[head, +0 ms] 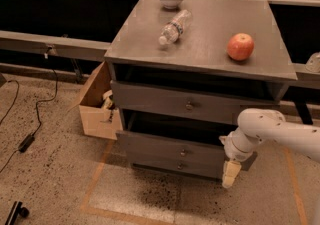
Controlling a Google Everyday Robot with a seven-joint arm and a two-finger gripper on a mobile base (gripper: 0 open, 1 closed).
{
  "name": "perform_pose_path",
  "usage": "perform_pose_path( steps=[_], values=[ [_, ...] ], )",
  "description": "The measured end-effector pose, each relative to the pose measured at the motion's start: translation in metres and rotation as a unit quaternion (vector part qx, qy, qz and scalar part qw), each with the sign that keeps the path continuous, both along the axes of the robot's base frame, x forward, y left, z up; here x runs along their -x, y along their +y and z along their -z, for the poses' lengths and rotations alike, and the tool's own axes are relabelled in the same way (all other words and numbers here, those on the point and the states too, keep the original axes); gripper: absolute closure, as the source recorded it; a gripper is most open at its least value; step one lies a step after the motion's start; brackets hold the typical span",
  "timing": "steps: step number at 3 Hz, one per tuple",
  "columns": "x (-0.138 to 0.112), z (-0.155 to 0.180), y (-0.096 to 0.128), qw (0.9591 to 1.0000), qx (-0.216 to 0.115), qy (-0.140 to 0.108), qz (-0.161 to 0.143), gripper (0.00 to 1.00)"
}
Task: Open middle drawer
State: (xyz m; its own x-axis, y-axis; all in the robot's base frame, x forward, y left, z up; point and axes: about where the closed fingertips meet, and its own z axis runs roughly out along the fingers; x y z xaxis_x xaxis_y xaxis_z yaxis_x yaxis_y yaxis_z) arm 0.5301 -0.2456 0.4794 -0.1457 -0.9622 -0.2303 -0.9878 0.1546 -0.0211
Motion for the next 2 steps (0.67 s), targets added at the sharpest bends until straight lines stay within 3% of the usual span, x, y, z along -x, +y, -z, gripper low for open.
perform_pose_path(
  steps=[2],
  values=[
    [-0.015, 0.033, -0.013, 1.0, 0.003, -0.002, 0.003, 0.0]
  ],
)
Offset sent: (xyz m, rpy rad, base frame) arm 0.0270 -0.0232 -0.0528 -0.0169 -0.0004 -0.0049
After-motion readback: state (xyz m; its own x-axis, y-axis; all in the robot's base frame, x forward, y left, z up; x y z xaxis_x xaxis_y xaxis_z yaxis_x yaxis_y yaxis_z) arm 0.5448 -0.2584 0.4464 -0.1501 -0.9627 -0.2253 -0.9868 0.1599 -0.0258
